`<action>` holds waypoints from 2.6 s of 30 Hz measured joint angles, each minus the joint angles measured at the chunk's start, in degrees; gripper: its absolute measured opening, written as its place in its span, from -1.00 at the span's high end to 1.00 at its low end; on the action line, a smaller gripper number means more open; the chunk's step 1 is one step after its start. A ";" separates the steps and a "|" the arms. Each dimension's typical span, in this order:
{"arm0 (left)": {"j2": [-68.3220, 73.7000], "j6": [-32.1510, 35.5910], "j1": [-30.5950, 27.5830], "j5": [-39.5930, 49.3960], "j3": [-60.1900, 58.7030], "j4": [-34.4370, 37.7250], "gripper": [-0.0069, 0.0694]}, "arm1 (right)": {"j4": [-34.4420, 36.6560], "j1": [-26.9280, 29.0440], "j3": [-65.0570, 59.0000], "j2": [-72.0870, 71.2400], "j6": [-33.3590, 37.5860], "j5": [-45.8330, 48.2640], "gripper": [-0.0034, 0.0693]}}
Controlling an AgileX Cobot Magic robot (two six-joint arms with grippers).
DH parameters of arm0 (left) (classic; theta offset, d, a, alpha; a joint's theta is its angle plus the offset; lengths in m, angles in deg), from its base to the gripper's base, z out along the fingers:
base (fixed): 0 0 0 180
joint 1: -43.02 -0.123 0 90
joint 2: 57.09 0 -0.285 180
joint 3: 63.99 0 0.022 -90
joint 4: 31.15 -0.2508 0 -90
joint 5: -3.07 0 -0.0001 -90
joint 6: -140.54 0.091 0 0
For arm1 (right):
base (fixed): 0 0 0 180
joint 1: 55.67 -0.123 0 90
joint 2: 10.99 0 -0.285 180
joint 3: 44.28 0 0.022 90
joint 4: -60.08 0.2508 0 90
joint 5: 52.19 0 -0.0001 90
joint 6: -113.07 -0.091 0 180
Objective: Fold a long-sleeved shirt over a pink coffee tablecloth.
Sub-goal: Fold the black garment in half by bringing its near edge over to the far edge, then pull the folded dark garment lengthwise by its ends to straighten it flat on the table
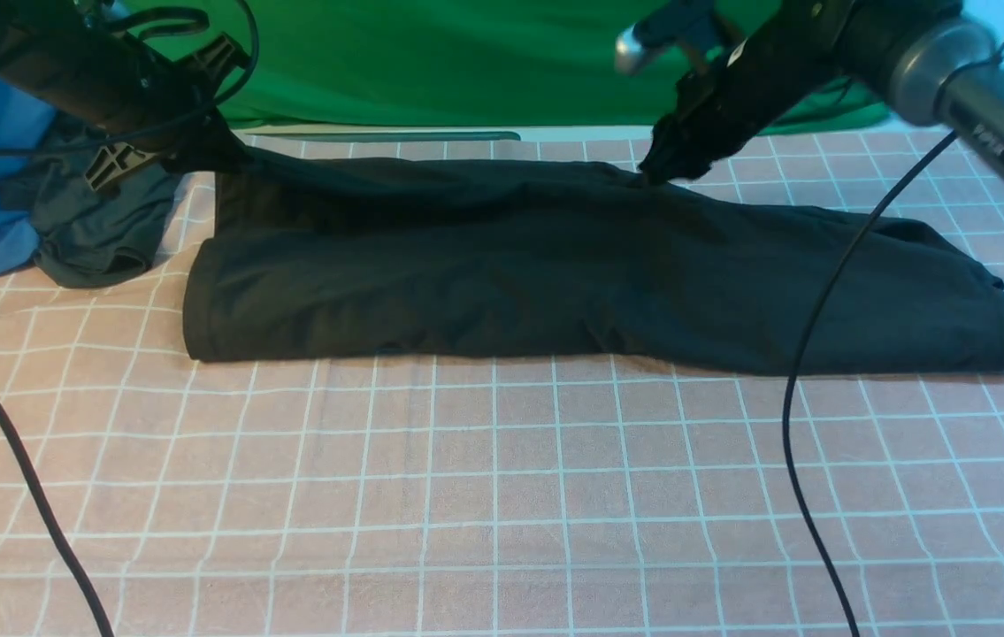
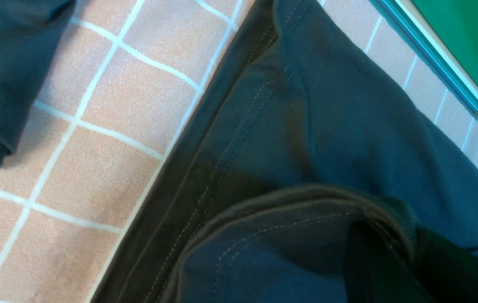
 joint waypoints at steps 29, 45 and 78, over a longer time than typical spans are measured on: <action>0.50 1.78 0.12 -9.19 0.00 -0.92 0.70 | -2.37 0.29 2.12 2.10 0.52 -10.50 0.66; 5.77 9.12 0.42 -25.18 0.00 -1.72 0.48 | -2.36 -0.45 2.12 4.97 -0.53 -23.04 0.34; -4.18 12.26 5.85 22.22 -6.31 -18.92 0.53 | -3.12 2.13 -11.62 -25.37 -12.45 19.22 0.80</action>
